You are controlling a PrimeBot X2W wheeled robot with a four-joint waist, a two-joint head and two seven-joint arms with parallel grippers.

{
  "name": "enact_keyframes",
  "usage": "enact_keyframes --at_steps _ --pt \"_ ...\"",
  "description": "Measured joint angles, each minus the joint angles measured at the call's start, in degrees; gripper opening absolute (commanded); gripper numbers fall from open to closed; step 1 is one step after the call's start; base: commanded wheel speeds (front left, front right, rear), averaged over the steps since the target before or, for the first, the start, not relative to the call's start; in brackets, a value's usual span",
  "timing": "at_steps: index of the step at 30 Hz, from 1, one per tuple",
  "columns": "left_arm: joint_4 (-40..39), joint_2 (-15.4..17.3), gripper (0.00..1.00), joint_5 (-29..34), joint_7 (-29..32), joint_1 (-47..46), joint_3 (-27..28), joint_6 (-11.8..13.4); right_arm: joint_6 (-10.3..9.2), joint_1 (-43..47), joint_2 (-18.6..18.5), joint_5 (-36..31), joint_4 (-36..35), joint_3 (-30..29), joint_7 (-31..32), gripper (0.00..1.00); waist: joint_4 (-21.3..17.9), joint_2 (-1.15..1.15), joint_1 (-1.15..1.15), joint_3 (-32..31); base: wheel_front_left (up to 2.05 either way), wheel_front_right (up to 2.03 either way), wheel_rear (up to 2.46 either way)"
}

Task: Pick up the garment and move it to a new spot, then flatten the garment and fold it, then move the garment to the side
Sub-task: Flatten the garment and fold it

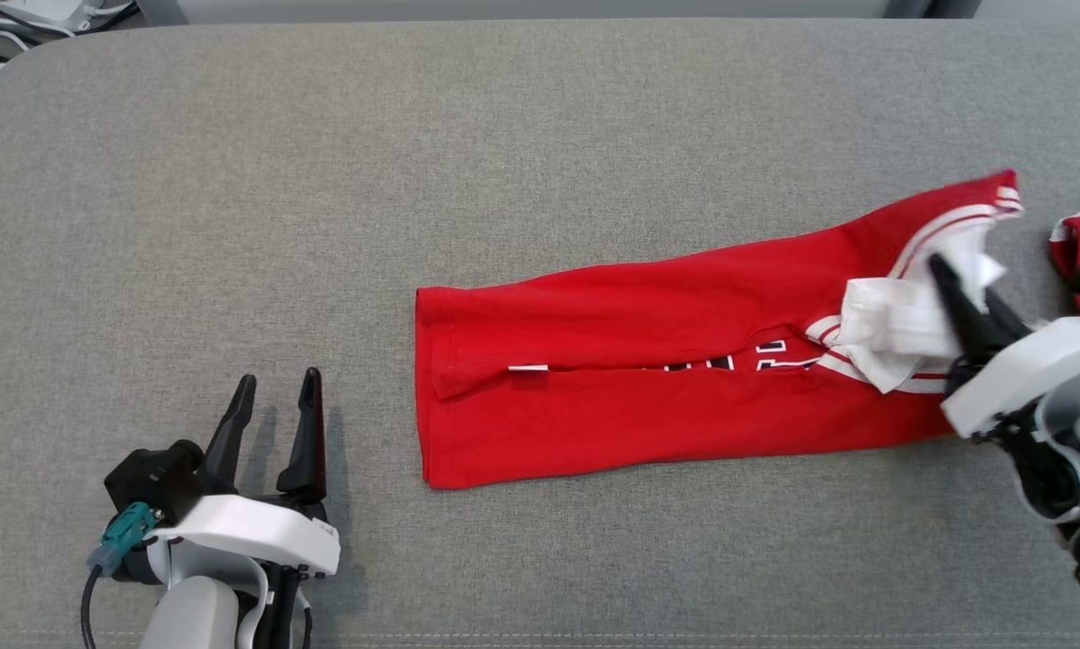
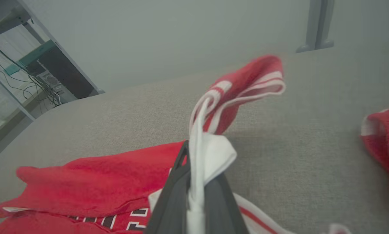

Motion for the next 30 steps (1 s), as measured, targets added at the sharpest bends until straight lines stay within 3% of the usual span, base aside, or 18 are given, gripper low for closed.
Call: enact_keyframes --at_steps 8,13,22,30 --pt "0.6 0.0 1.00 -1.5 0.0 0.0 -3.1 0.0 0.00 -0.3 0.2 -0.8 -13.4 8.3 7.6 0.00 1.3 0.00 0.00 -0.5 0.00 0.00 0.00" --pt "0.9 -0.1 1.00 -2.4 0.0 0.0 -4.8 0.0 0.00 -2.1 3.9 -1.2 -16.3 12.7 11.8 0.00 3.6 0.00 0.00 -0.6 0.00 0.00 0.00" --pt "1.1 -0.1 1.00 -6.0 0.0 0.0 -10.1 0.0 0.00 -5.9 10.2 -1.8 -11.3 17.1 14.9 0.00 10.6 0.00 0.00 -0.2 0.00 0.00 0.00" --pt "1.4 -0.1 1.00 -8.4 0.0 0.0 -12.7 0.0 0.00 -7.2 11.9 -2.0 -4.6 18.8 13.3 0.00 17.8 0.00 0.00 0.1 0.00 0.00 0.00"
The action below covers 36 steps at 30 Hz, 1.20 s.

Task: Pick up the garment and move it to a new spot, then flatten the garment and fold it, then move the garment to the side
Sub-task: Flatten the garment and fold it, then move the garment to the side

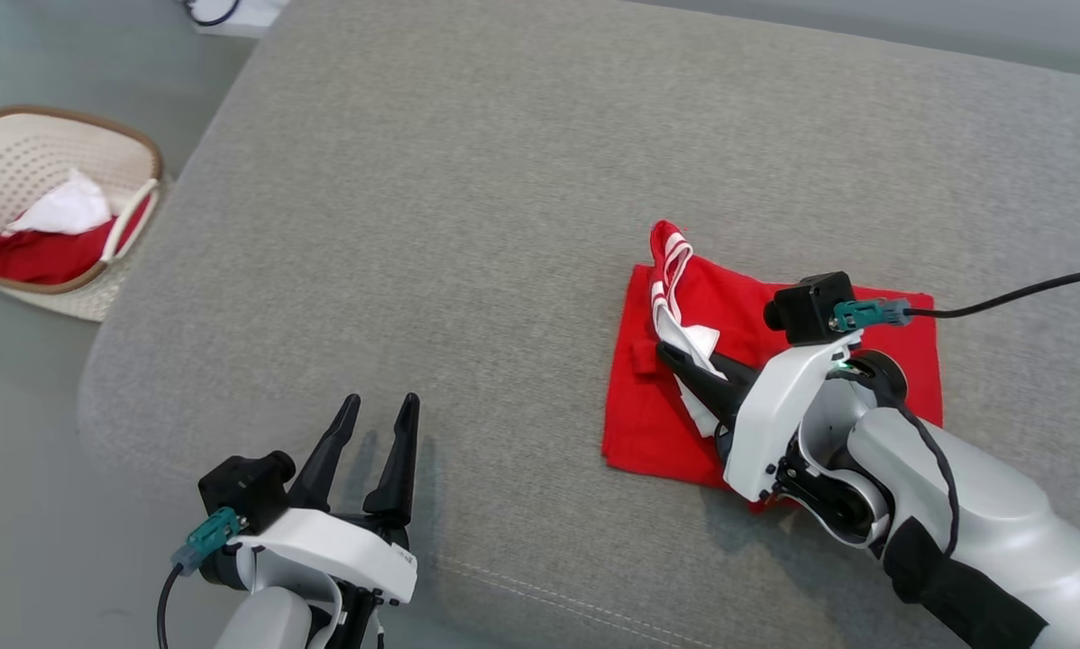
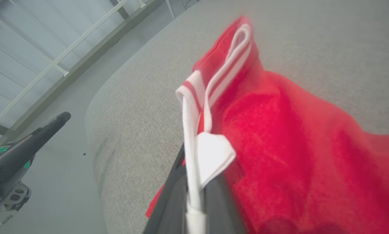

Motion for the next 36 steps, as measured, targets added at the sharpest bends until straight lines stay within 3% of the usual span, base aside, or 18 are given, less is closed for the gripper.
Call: enact_keyframes --at_steps 1,2,3,7,10,15,18,22,33,34,35,36 --pt "0.0 0.0 1.00 0.0 0.0 0.0 0.0 0.0 0.00 0.0 0.0 0.0 0.0 0.0 0.0 0.00 0.0 0.00 0.00 0.0 0.00 0.00 0.00" --pt "0.0 0.0 1.00 0.0 0.0 0.0 0.0 0.0 0.00 -0.1 0.5 0.1 0.8 -0.1 -0.2 0.44 0.6 0.00 0.00 0.0 0.00 0.00 0.00" --pt "0.0 0.1 1.00 0.0 0.0 0.0 0.0 0.0 0.00 -0.2 0.9 0.3 1.1 -0.1 -0.5 1.00 1.0 0.00 0.00 0.0 0.00 0.00 0.00" --pt "-0.2 0.1 1.00 0.2 0.0 0.0 0.9 0.0 0.00 -1.6 1.6 1.0 2.4 -2.4 -4.2 1.00 0.5 0.00 0.00 0.0 0.00 0.00 0.00" --pt "-0.8 0.0 1.00 0.3 0.0 0.0 1.8 0.0 0.00 -3.3 0.2 1.8 2.9 -5.9 -7.6 1.00 -0.9 0.00 0.00 -0.1 0.00 0.00 0.00" --pt "-2.2 0.0 1.00 1.4 0.0 0.0 2.9 0.0 0.00 -2.6 -6.5 5.3 2.6 -13.1 -12.2 1.00 -4.4 0.00 0.00 0.0 0.00 0.00 0.00" --pt "-2.5 0.0 1.00 1.8 0.0 -0.1 3.6 0.0 0.00 2.7 -9.1 6.3 2.5 -13.7 -12.6 1.00 -6.1 0.00 0.00 0.2 0.00 0.00 0.00" --pt "-2.6 -0.1 1.00 3.1 0.0 -0.2 4.1 0.0 0.00 10.4 -8.2 8.5 1.1 -13.1 -13.0 1.00 -8.1 0.00 0.00 0.8 0.00 0.00 0.00" --pt "-2.5 -0.1 1.00 3.2 0.0 -0.4 3.8 0.0 -0.19 10.9 -6.5 9.8 0.8 -10.9 -12.9 1.00 -7.2 0.00 0.00 1.6 0.00 0.00 0.00" --pt "-2.5 -0.1 1.00 3.2 0.0 -0.4 3.7 0.0 -0.19 10.8 -6.5 9.9 1.0 -10.7 -12.8 0.80 -6.9 0.00 0.00 1.7 0.00 0.00 0.00" --pt "-2.4 -0.1 1.00 3.2 0.0 -0.4 3.7 0.0 -0.19 10.5 -6.4 9.9 1.3 -10.4 -12.7 0.43 -6.6 0.00 0.00 1.7 0.00 0.00 0.00" --pt "-2.4 -0.1 1.00 3.2 0.0 -0.4 3.6 0.0 -0.19 10.0 -6.4 9.9 1.8 -10.0 -12.5 0.43 -6.3 0.00 0.00 1.7 0.00 0.00 0.00"
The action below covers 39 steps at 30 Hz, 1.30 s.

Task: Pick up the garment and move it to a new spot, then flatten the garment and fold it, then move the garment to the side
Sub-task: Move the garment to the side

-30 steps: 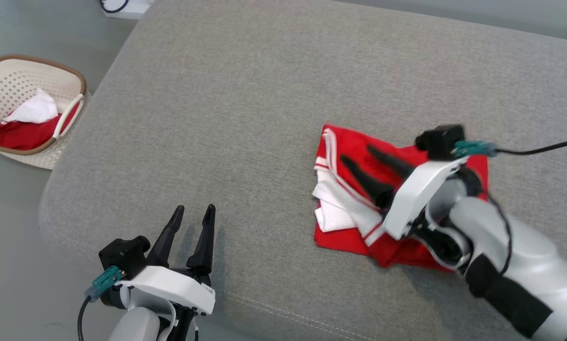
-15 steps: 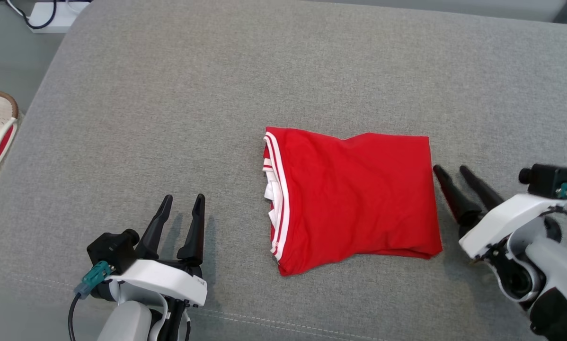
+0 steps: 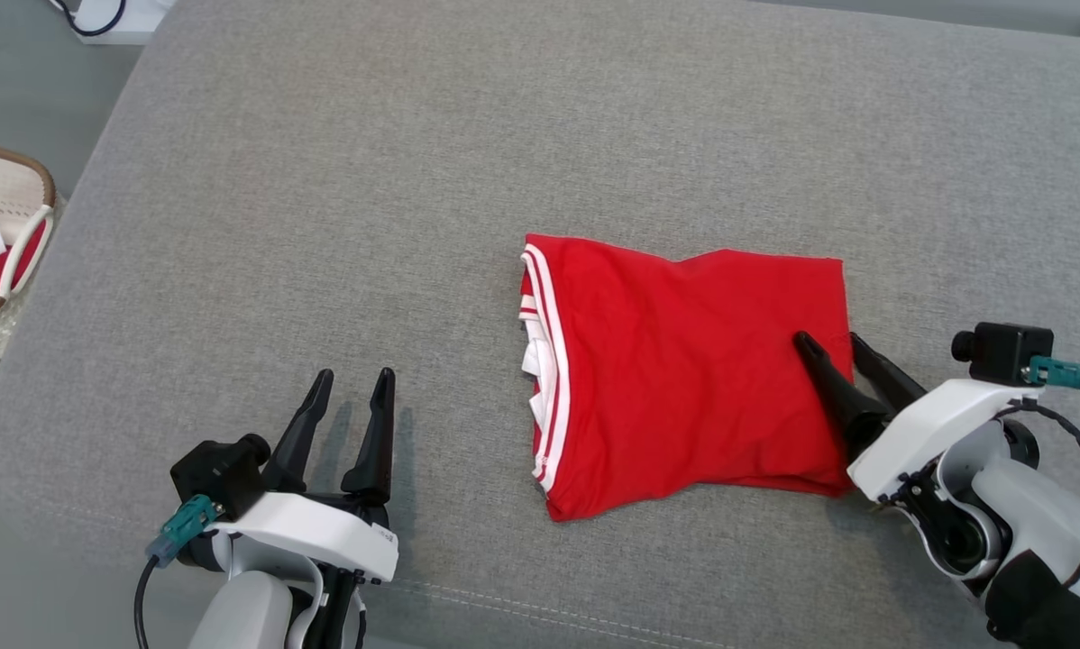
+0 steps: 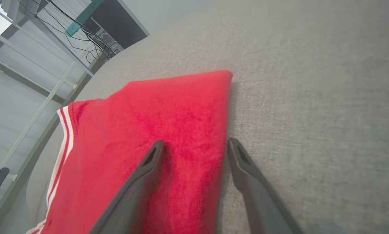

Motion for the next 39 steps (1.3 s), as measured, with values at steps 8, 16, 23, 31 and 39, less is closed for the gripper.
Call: enact_keyframes --at_steps 8,16,23,31,39 --pt "0.2 0.0 1.00 0.0 0.0 0.0 0.3 0.0 0.01 -1.2 1.7 0.9 0.7 1.2 0.0 0.00 0.3 0.00 0.00 -1.0 0.00 0.00 0.00" --pt "0.7 0.3 1.00 4.1 0.0 0.0 -0.1 0.0 0.02 5.6 5.5 -3.2 1.8 -6.7 -1.1 0.00 -16.3 0.00 0.00 -6.6 0.00 0.00 0.00" --pt "-0.1 0.4 1.00 5.7 0.0 0.0 0.4 0.0 0.02 7.4 6.7 -4.6 2.0 -7.2 -1.1 0.00 -25.2 0.00 0.00 -7.2 0.00 0.00 0.00" --pt "-3.0 0.4 1.00 7.1 0.0 0.1 0.4 0.0 0.02 8.7 7.0 -4.6 2.4 -8.7 -1.1 0.00 -33.8 0.00 0.00 -6.7 0.00 0.00 0.00" --pt "-3.5 0.5 1.00 8.1 0.0 0.1 0.2 0.0 0.02 7.7 7.1 -12.3 2.5 -11.8 -1.1 0.00 -35.5 0.00 0.00 -4.5 0.00 0.00 0.00"
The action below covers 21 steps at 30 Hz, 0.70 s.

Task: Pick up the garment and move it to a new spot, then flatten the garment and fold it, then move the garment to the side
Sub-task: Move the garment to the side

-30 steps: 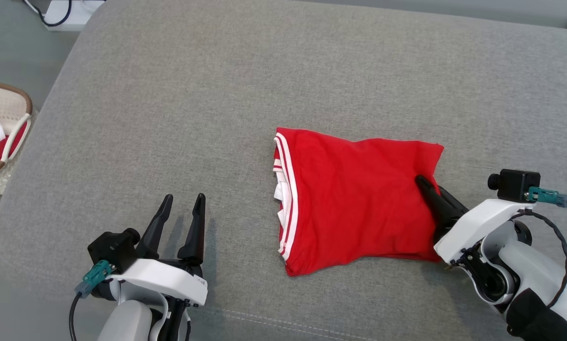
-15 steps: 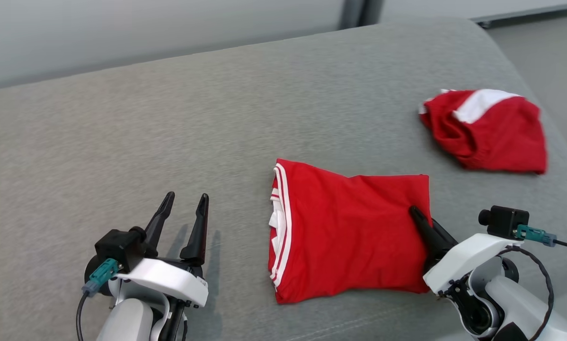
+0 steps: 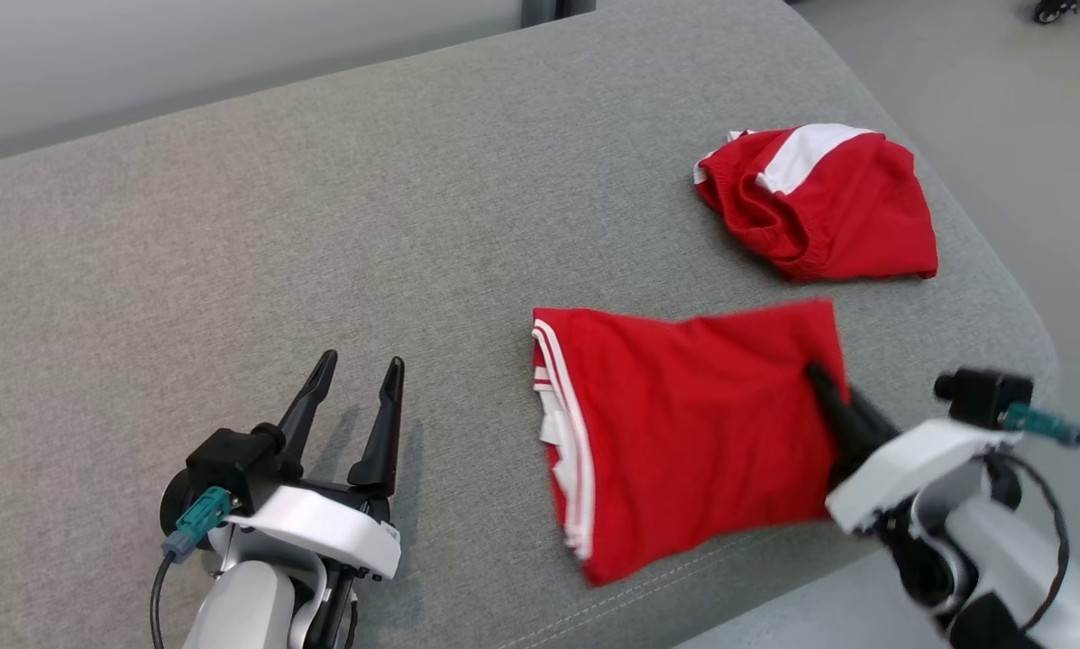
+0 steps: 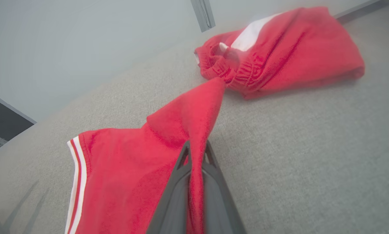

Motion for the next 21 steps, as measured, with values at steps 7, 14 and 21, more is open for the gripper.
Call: enact_keyframes --at_steps 7,14,21 --pt "-0.4 0.1 1.00 0.7 0.0 -0.2 -1.0 0.0 0.00 -9.8 -0.3 -12.2 0.4 -8.4 0.0 0.00 2.8 0.00 0.00 1.8 0.00 0.00 0.00" --pt "-1.2 0.1 1.00 1.1 0.0 -1.3 -1.7 0.0 0.01 -16.7 -2.7 -17.5 7.8 -15.4 0.0 0.00 6.4 0.00 0.00 3.5 0.00 0.00 0.00" --pt "-1.4 0.1 1.00 1.2 0.0 -1.3 -2.1 0.0 0.02 -20.6 -5.3 -24.0 16.8 -24.5 -0.1 0.00 9.4 0.00 0.00 5.1 0.00 0.00 0.00"
